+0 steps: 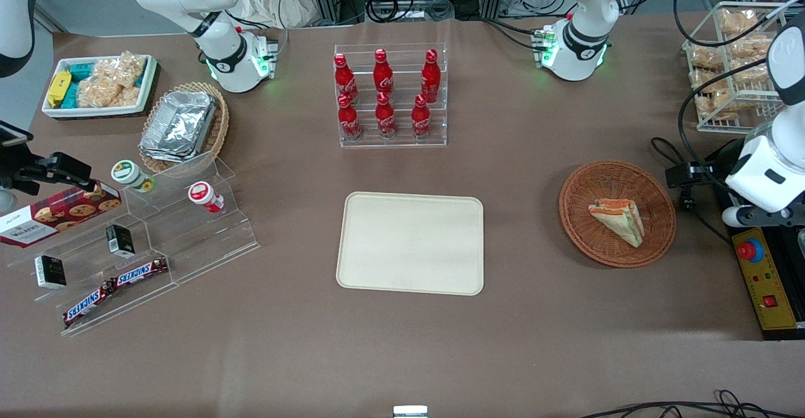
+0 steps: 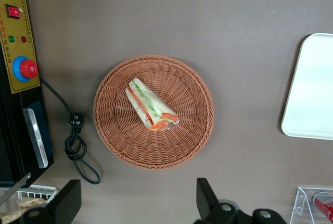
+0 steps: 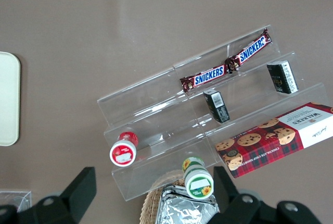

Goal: Place sandwich from basket to tray
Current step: 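Move the left gripper toward the wrapped sandwich in the wicker basket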

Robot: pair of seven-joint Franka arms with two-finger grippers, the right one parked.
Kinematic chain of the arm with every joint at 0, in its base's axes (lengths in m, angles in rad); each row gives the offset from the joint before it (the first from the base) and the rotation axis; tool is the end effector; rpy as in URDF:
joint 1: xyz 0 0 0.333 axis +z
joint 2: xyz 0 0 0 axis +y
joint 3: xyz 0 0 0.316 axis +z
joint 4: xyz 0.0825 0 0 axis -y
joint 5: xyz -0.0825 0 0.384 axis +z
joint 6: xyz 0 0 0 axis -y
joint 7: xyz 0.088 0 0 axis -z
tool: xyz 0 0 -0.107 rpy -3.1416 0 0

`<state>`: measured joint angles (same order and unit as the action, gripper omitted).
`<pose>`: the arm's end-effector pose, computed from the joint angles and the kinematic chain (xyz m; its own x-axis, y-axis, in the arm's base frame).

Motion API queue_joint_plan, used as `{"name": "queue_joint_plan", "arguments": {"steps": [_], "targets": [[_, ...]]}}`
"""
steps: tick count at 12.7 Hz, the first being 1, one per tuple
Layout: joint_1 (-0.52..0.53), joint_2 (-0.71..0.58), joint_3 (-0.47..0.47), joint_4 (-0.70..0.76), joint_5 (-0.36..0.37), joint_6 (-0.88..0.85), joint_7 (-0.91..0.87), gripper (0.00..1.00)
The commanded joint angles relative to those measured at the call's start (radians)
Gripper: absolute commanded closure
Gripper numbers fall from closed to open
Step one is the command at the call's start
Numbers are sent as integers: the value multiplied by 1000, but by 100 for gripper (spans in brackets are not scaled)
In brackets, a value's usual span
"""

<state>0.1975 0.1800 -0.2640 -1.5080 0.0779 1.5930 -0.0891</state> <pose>0.6049 -0.0192 0.5547 0.9961 0.0210 -0.0856 0.0177 -0.9991 -0.0384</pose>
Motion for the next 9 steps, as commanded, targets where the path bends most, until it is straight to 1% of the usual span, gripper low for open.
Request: {"name": "queue_joint_plan", "arguments": {"steps": [1, 4, 6, 8, 9], "targets": [[2, 12, -3, 31, 2, -33, 2, 1], [2, 29, -3, 34, 5, -27, 3, 1], [2, 24, 3, -9, 0, -16, -24, 1], [22, 12, 31, -82, -16, 45, -145, 1], [25, -5, 34, -136, -15, 112, -228, 1]]}}
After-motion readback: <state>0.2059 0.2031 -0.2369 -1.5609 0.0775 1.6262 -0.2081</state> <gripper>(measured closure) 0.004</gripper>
